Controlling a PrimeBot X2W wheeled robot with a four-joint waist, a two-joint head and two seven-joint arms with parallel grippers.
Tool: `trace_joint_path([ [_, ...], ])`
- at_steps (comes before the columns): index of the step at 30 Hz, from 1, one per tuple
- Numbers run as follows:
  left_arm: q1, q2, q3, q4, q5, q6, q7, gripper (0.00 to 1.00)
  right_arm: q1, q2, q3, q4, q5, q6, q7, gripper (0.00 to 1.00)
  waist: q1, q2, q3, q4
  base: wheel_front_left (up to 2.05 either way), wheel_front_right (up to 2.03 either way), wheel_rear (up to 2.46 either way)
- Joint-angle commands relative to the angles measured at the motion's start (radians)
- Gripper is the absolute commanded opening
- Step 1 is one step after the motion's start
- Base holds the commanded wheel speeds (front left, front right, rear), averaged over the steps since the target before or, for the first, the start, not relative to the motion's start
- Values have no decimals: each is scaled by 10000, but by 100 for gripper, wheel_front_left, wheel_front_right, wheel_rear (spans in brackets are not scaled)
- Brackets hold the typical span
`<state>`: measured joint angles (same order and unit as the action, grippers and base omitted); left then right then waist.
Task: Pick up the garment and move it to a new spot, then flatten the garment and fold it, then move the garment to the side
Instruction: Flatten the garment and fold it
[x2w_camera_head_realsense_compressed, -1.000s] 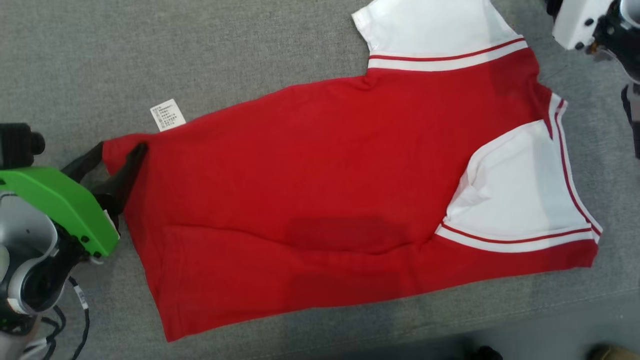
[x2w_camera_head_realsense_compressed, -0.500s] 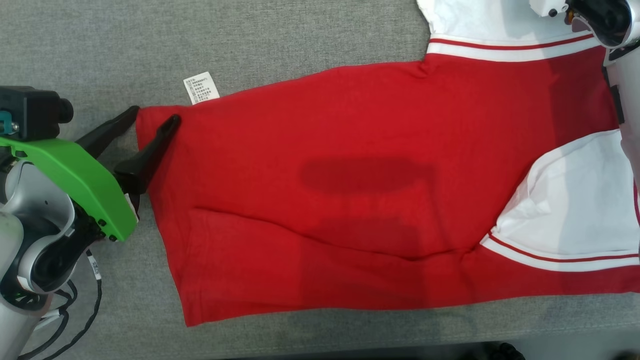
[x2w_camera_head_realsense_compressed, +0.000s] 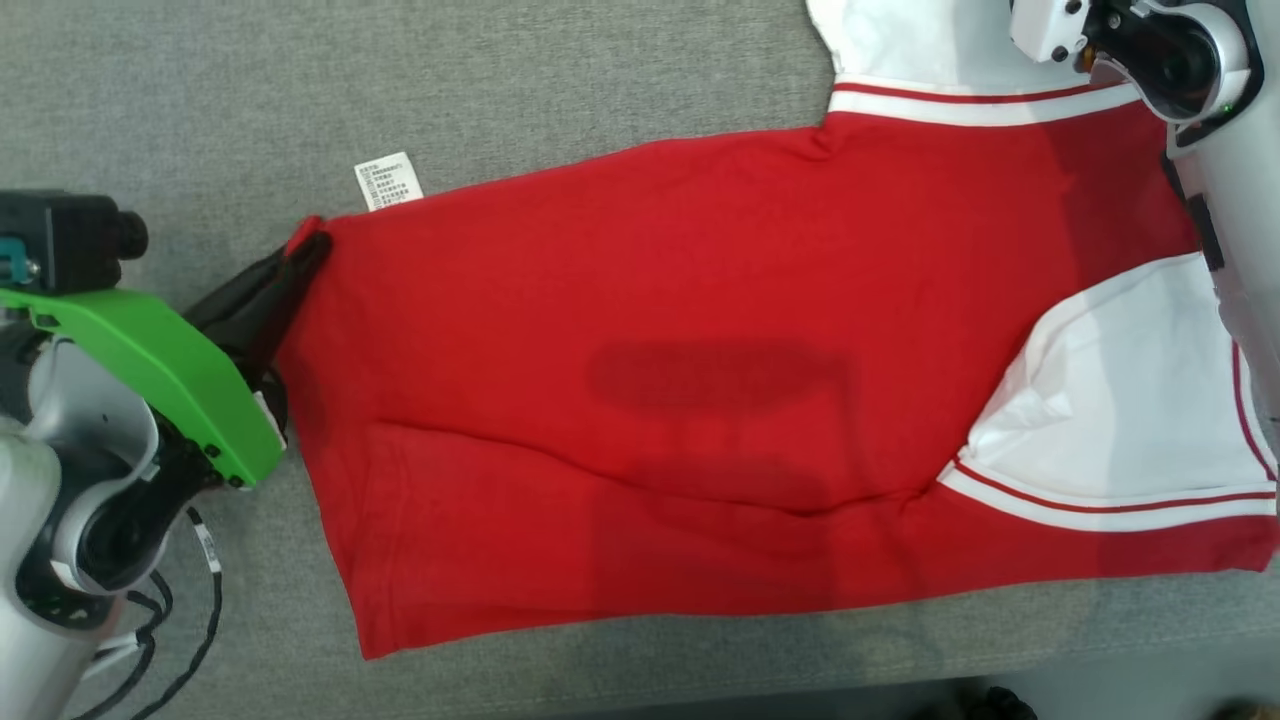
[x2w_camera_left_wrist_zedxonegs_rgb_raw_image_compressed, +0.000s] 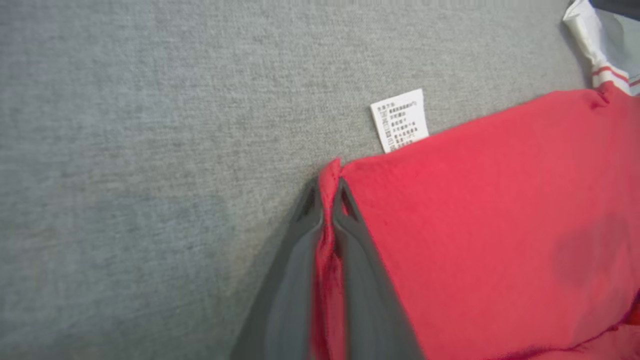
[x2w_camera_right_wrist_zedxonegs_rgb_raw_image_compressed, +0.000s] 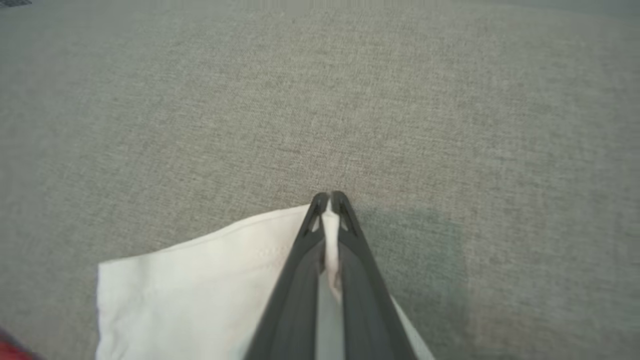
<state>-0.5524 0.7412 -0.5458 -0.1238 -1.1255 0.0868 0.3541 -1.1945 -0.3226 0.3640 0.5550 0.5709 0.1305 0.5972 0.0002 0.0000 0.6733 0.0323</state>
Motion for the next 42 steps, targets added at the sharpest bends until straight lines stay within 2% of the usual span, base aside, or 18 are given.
trace_joint_path([
  [1,415,-193,-171,67,31,-59,-69,0,273,-84,-27,-59,274,1,-252,0,-2,0,-261,-163,0,0,0],
  [5,844,-98,111,-171,-85,-112,-654,0,865,-604,-82,-651,1185,1,-860,0,-2,0,-931,-286,0,0,0],
  [10,1712,75,346,-514,-73,-132,-1415,0,2528,-1668,-293,-2326,2508,1,-1439,0,-2,0,-1887,-354,0,0,0],
  [14,2511,139,355,-896,-243,-146,-1774,0,4627,-2438,-795,-4155,3421,3,-1845,0,-2,0,-2592,-380,0,0,0],
  [17,3132,250,396,-1172,-349,-20,-1977,0,6478,-2660,-1470,-5398,3847,1,-2168,0,-2,0,-3020,-512,0,0,0],
  [21,4114,329,479,-1353,-657,142,-2279,0,8849,-2409,-2059,-6494,3853,3,-2316,0,-2,0,-3375,-783,0,0,0],
  [26,5054,208,395,-1095,-824,174,-2684,0,10593,-1760,-2228,-6746,3444,3,-2296,0,-2,0,-3606,-1095,0,0,0],
  [33,5404,-151,115,-382,-419,158,-3197,0,10830,-1173,-2090,-6326,2942,3,-2216,0,-2,0,-3691,-1155,0,0,0],
  [36,5368,-466,186,-165,-322,70,-3687,0,10915,-1197,-2404,-6690,2993,3,-2260,0,-2,0,-3704,-1038,0,0,0],
  [42,5602,-670,-31,125,-298,-5,-3789,0,11385,-1311,-2521,-6830,3005,1,-1815,0,-2,0,-3706,-912,0,0,0],
])
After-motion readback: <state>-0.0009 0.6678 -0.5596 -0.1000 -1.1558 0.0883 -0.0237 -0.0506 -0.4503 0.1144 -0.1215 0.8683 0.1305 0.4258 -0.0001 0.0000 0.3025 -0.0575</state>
